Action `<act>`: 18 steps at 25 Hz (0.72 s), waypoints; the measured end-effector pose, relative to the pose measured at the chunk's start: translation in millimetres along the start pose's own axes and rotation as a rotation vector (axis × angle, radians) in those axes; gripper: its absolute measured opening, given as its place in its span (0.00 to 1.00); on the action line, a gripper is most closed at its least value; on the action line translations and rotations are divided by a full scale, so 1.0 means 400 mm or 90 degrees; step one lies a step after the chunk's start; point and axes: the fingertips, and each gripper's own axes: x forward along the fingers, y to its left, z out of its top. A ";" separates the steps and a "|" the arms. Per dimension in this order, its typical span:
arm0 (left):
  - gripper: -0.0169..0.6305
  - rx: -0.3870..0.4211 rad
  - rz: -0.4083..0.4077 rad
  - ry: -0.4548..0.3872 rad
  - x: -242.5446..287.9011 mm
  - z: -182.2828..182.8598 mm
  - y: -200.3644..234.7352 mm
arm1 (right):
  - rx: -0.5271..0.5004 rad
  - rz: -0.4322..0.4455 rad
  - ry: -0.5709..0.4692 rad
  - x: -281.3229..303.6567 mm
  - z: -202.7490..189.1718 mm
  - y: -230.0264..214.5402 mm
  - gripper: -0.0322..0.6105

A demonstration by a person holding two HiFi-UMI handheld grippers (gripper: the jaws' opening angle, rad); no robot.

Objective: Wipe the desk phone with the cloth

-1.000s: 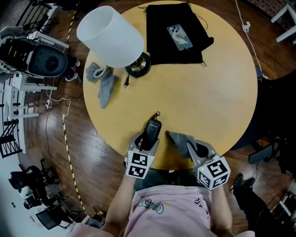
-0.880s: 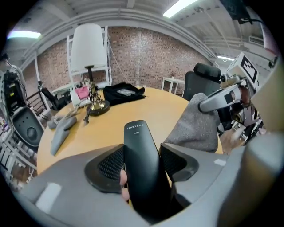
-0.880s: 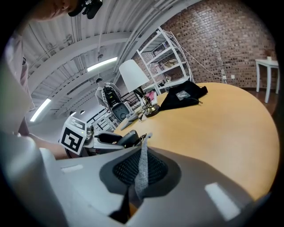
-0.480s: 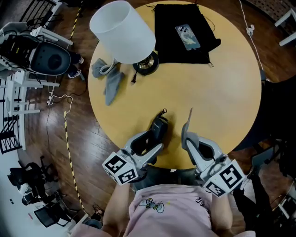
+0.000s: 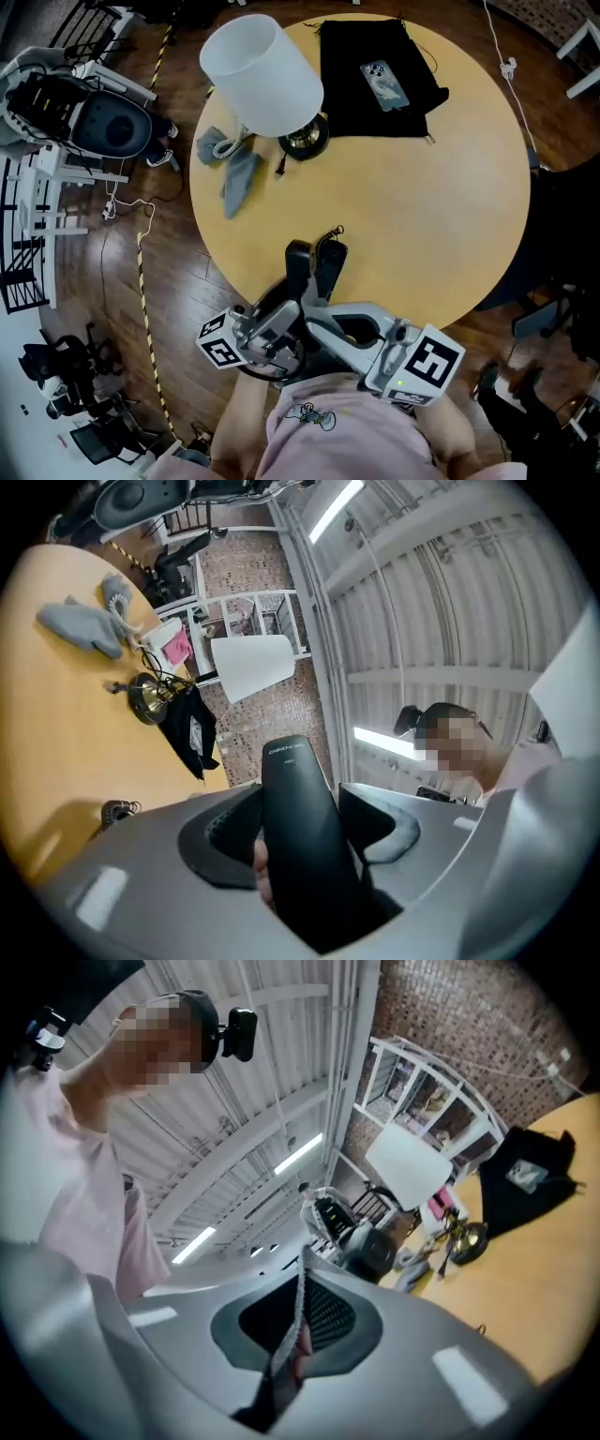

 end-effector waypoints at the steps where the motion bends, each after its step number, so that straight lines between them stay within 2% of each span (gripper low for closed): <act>1: 0.44 -0.008 -0.012 -0.004 -0.002 -0.002 -0.013 | 0.000 -0.017 -0.031 0.013 0.049 -0.028 0.06; 3: 0.44 -0.020 -0.026 -0.024 0.003 0.005 -0.030 | 0.003 -0.032 -0.086 0.026 0.146 -0.077 0.06; 5: 0.44 -0.029 -0.037 -0.052 0.007 0.020 -0.042 | 0.008 0.002 -0.092 0.032 0.171 -0.067 0.06; 7: 0.44 -0.034 -0.054 -0.076 0.010 0.036 -0.058 | 0.024 0.062 -0.041 0.031 0.101 0.004 0.06; 9: 0.44 -0.041 -0.078 -0.091 0.014 0.055 -0.078 | 0.030 0.100 0.021 0.016 -0.002 0.078 0.06; 12: 0.44 -0.051 -0.123 -0.089 0.020 0.074 -0.115 | 0.033 0.089 0.041 -0.001 -0.052 0.101 0.06; 15: 0.44 -0.055 -0.158 -0.077 0.011 0.062 -0.153 | 0.053 0.045 -0.032 0.003 0.040 0.015 0.06; 18: 0.44 -0.072 -0.182 -0.100 -0.011 0.054 -0.191 | 0.079 0.028 -0.138 0.005 0.175 -0.064 0.06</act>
